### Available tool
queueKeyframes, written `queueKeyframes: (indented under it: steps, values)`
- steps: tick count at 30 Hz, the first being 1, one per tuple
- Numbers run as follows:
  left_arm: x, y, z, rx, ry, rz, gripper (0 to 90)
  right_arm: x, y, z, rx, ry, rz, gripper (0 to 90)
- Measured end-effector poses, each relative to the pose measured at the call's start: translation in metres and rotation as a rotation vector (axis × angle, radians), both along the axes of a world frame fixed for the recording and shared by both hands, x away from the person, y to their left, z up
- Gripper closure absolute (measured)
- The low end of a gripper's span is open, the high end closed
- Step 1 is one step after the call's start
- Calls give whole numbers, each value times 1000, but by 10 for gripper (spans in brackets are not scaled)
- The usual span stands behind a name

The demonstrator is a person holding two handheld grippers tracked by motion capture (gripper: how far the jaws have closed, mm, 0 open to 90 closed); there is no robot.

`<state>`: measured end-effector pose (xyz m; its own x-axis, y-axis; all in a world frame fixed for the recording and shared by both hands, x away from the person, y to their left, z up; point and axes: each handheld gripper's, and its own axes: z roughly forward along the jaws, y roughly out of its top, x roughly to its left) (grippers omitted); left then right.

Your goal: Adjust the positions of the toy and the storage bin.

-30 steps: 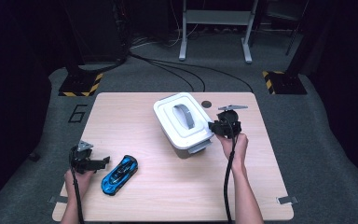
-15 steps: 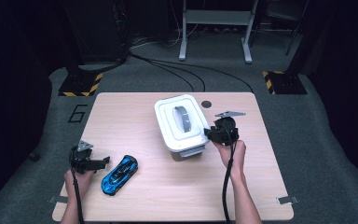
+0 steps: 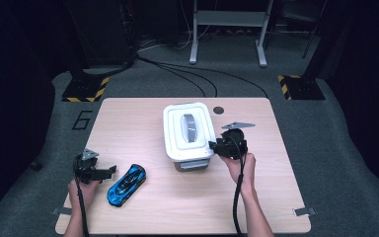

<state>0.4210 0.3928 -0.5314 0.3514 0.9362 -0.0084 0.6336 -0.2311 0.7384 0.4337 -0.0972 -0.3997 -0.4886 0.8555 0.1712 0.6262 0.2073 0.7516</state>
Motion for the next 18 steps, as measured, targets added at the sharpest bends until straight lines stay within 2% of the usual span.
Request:
queueKeyframes:
  steps: [12,18]
  values:
    - [0,0,0,-1,-1,-1,52,-7,16,1,-2,-9,59,616]
    - [0,0,0,0,-1,-1,53,-7,28,1,22,2,77,606]
